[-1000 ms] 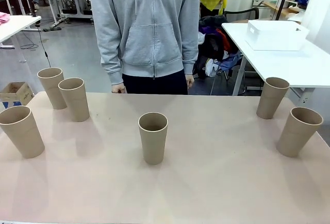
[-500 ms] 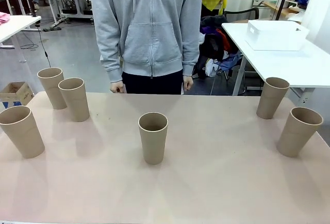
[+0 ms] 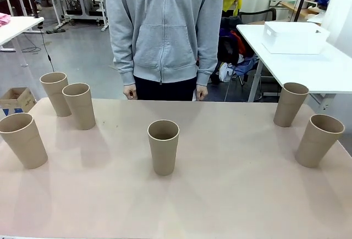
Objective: Stack the cups and store them in the basket.
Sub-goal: Pick up two Reusable plastic cups , one in each hand.
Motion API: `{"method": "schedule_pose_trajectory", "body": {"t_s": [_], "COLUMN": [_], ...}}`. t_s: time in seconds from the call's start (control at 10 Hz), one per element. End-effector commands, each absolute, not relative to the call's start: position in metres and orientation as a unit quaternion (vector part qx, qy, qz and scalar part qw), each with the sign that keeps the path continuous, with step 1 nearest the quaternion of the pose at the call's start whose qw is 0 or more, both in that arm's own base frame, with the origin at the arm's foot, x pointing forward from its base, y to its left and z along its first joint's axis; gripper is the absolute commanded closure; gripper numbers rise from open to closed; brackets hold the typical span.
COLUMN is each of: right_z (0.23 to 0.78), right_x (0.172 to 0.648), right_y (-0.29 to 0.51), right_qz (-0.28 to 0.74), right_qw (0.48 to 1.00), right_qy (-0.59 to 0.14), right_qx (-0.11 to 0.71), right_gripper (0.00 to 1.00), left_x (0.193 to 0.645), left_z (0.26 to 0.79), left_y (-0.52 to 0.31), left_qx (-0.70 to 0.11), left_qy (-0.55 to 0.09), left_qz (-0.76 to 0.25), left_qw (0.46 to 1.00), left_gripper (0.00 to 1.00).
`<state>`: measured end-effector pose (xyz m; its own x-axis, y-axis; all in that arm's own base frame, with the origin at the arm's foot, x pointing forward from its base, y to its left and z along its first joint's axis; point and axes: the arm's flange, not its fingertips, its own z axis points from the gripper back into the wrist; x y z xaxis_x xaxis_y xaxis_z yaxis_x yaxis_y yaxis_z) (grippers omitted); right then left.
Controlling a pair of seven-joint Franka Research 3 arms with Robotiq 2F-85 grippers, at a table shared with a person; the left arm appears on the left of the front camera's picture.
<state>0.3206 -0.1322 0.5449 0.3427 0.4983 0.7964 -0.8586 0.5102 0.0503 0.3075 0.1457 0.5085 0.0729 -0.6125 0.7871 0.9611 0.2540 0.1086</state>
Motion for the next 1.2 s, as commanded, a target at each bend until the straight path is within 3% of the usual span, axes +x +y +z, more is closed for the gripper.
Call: {"method": "schedule_pose_trajectory", "body": {"t_s": [0.0, 0.5, 1.1], "right_z": [0.527, 0.446, 0.329], "right_x": [0.365, 0.377, 0.351], "right_y": [-0.178, -0.246, -0.246], "right_qz": [0.450, 0.446, 0.458], "right_qw": [0.749, 0.684, 0.638], "right_qy": [-0.386, -0.441, -0.488], "right_qx": [0.296, 0.373, 0.381], "right_gripper": [0.00, 0.00, 0.00], "left_x": [0.335, 0.330, 0.323], "left_z": [0.503, 0.449, 0.356], "left_y": [0.193, 0.289, 0.302], "left_qx": [-0.267, -0.323, -0.353], "left_qy": [-0.387, -0.465, -0.517], "left_qz": [-0.560, -0.542, -0.518], "left_qw": [0.682, 0.621, 0.583], "left_gripper": [0.00, 0.00, 0.00]}}
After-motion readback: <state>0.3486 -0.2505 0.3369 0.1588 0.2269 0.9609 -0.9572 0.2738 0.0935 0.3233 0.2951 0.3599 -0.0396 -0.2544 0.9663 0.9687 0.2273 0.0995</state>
